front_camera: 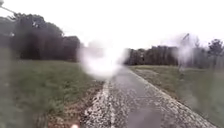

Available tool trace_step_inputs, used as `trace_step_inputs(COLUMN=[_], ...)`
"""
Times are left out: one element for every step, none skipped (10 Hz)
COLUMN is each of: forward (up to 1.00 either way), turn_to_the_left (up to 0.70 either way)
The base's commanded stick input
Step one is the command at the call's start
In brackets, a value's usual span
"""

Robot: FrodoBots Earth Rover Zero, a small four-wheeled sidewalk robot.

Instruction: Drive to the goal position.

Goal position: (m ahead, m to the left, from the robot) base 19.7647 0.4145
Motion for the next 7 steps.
trace_step_inputs(forward=[0.7, 0.7, 0.7, 0.7, 0.7, 0.7, 0.7], turn_to_the_left=[0.0, 0.0, 0.0, 0.0, 0.0, 0.0, 0.0])
